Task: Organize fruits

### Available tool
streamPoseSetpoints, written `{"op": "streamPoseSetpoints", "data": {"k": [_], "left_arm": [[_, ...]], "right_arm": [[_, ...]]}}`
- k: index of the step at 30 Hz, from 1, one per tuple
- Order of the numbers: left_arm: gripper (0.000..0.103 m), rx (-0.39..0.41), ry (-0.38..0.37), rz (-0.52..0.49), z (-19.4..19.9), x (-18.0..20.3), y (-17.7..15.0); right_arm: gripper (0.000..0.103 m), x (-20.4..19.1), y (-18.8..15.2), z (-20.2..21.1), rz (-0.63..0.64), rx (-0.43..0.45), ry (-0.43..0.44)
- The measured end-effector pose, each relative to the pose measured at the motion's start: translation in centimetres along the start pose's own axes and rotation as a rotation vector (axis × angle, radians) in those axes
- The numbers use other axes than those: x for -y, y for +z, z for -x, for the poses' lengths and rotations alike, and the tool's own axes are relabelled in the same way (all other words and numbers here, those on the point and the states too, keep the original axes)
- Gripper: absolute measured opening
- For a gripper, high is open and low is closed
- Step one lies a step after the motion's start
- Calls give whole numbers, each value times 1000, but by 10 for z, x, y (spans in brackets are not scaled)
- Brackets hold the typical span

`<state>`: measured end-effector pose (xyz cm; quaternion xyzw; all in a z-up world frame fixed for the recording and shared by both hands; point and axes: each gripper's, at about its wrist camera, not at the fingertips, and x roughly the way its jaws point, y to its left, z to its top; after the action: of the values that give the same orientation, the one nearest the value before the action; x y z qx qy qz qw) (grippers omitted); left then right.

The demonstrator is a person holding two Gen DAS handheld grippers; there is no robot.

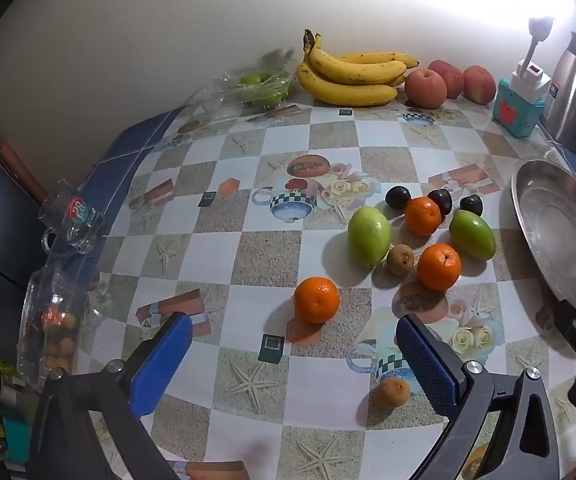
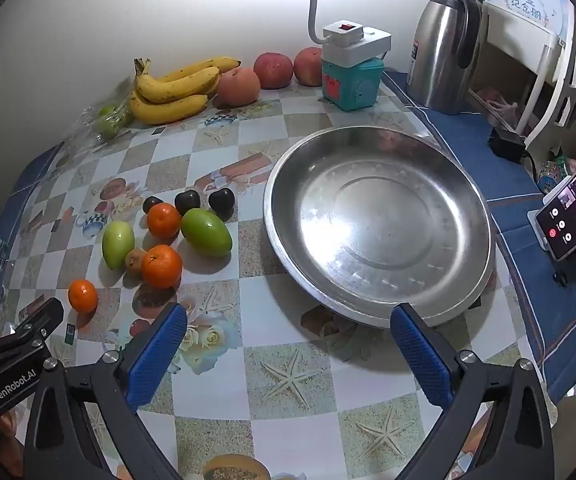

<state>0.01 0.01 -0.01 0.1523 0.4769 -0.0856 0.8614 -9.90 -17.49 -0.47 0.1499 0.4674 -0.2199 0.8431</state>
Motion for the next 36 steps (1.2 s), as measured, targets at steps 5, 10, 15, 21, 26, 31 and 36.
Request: {"op": "streamPoseSetpoints", "data": {"k": [5, 10, 15, 21, 26, 31, 36], "left_arm": [[103, -7, -2, -2, 0, 0, 0], [103, -3, -3, -1, -2, -5, -10], [103, -13, -3, 1, -4, -6, -11], [103, -22, -1, 2, -6, -6, -13], [103, -32, 1, 2, -8, -4, -8], [103, -33, 1, 2, -8, -4, -8], [103, -34, 1, 2, -8, -4, -8]], "right_arm": [[102, 1, 0, 1, -2, 0, 6], [102, 2, 0, 0, -5, 3, 14], [102, 2, 1, 4, -5, 5, 15], [102, 2, 0, 2, -8, 7, 16], [102, 2, 0, 2, -9, 7, 17], [102, 2, 0, 2, -10, 8, 18], [102, 2, 0, 2, -10, 9, 18]]}}
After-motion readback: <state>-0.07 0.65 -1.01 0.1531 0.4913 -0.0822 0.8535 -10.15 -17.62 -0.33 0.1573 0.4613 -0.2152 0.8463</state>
